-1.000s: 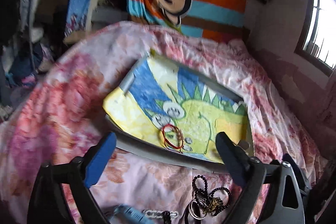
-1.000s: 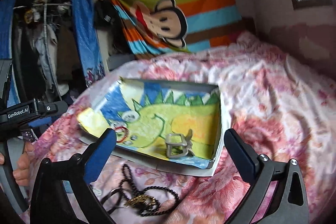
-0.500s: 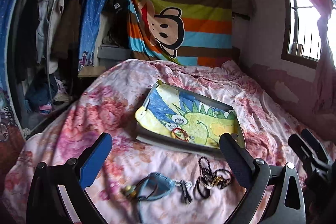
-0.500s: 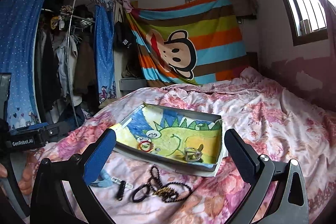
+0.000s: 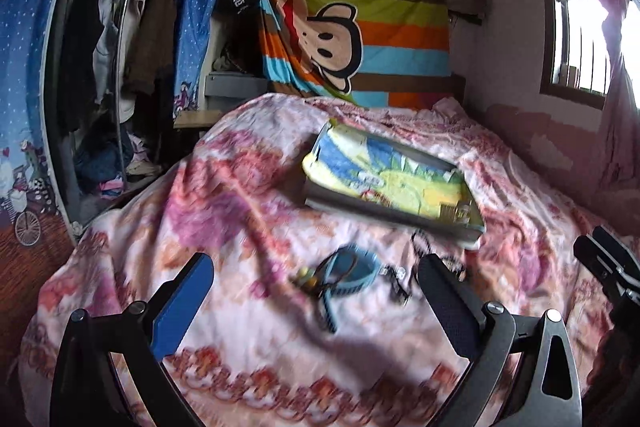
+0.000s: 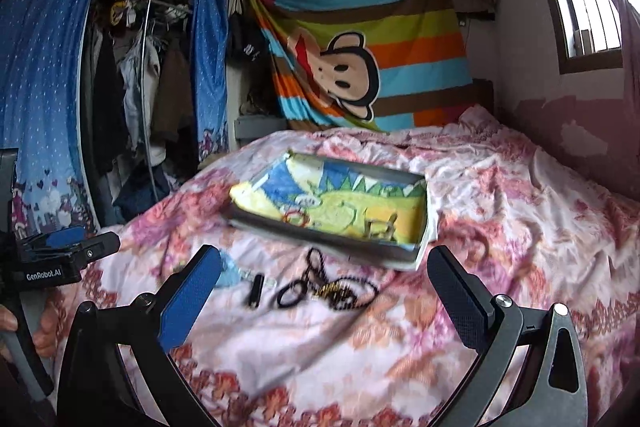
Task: Organize jewelry
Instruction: 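Move both tools back from the tray toward the remaining jewelry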
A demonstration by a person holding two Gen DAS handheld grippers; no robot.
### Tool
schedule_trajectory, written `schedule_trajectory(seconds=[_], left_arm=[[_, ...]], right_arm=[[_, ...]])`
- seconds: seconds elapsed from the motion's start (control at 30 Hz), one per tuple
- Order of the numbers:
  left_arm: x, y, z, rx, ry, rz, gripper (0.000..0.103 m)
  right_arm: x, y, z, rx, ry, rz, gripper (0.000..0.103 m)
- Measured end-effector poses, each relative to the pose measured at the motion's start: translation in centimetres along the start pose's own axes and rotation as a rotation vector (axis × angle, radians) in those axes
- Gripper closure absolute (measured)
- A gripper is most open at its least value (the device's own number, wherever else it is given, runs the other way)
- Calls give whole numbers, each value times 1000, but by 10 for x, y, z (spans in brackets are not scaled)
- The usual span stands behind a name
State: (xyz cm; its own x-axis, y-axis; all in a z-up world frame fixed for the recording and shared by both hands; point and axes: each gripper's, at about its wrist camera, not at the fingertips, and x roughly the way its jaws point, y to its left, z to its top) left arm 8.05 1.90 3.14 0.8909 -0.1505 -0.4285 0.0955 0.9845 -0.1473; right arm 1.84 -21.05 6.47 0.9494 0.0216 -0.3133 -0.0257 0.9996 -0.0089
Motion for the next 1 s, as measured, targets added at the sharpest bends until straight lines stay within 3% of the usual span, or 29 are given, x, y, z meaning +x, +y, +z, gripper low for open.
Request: schedule_trajectory(seconds=[0.4,0.67,1.0], left_arm=[[4,2,-28,91,101,26,0],[25,13,-35,55,213,29,0],[37,6,-29,79,228,-18,0]], right_arm=[[21,4,-31,-9,148,9,2],[37,13,-41,-42,223,20,2],[67,15,-37,-40,336,143,2]])
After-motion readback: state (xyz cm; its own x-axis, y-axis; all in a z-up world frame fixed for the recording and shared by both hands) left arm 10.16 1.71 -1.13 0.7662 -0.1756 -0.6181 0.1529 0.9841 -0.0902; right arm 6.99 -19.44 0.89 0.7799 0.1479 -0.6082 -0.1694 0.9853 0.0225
